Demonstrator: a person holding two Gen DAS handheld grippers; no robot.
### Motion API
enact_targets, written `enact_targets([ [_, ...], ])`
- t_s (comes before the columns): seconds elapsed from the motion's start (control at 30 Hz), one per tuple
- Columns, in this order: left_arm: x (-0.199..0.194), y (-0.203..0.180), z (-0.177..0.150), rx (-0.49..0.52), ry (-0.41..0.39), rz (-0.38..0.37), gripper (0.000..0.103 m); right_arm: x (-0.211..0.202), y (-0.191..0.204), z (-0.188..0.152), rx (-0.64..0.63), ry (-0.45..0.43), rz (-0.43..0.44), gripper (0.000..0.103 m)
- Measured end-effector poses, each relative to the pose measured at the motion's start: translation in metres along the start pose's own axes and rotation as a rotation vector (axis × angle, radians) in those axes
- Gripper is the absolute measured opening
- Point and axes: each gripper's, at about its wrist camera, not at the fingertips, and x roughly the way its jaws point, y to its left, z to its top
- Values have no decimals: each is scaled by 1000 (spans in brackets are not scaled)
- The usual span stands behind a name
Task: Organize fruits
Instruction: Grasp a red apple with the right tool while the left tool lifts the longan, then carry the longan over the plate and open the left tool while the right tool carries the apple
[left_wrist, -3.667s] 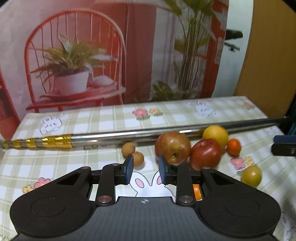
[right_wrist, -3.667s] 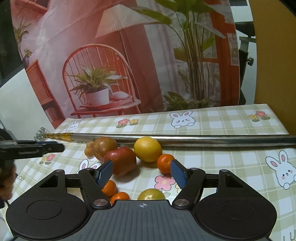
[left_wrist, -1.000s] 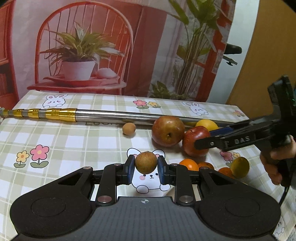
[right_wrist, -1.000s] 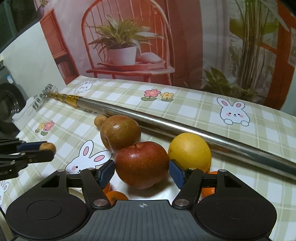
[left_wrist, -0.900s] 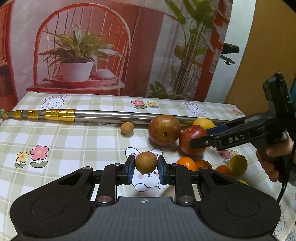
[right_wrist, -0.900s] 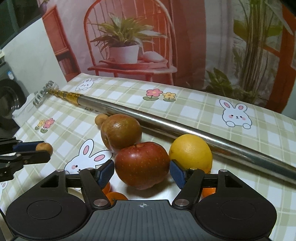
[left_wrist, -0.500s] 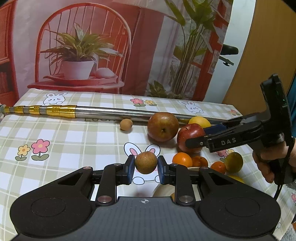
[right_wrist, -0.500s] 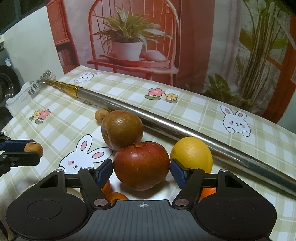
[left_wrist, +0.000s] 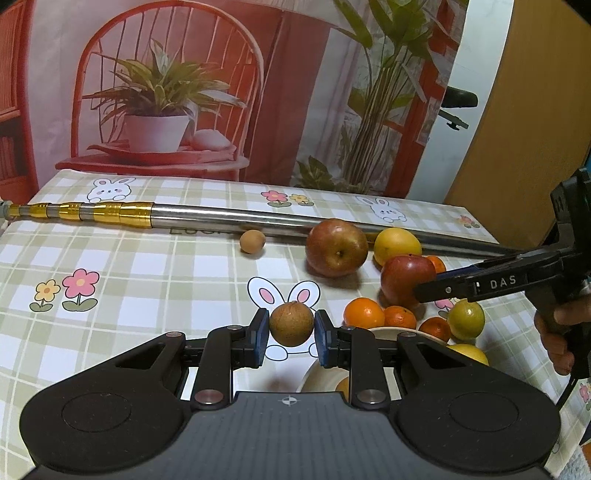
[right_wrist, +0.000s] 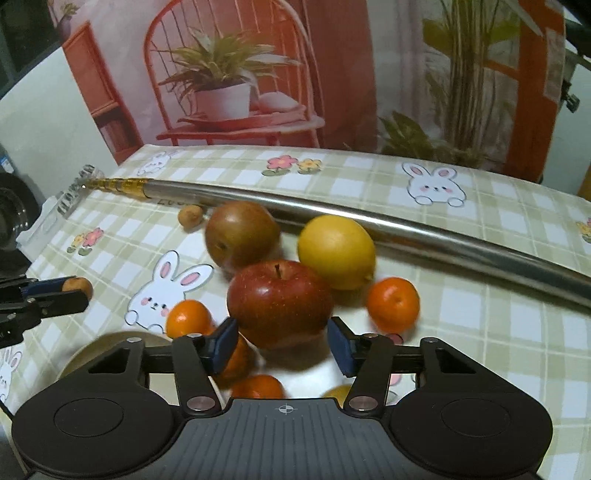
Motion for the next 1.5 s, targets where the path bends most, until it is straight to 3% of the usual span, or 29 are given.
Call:
enact_targets([
  [0.07, -1, 0, -1, 1, -2, -2, 28, 1, -1, 1, 8, -1, 6, 55],
  [0.17, -1, -1, -1, -2, 3, -6, 28, 5, 1, 6, 12, -11, -5, 71],
  [0.73, -8, -4, -3, -5, 16, -25, 28, 36, 7, 18, 31, 5, 28, 63],
  [0.87, -17, -7, -7, -2, 18, -27, 28, 20, 7, 11, 36, -51, 4, 63],
  [1.5, -70, -36, -51, 30, 105, -19, 28, -70, 43, -47, -25, -219, 95, 63],
])
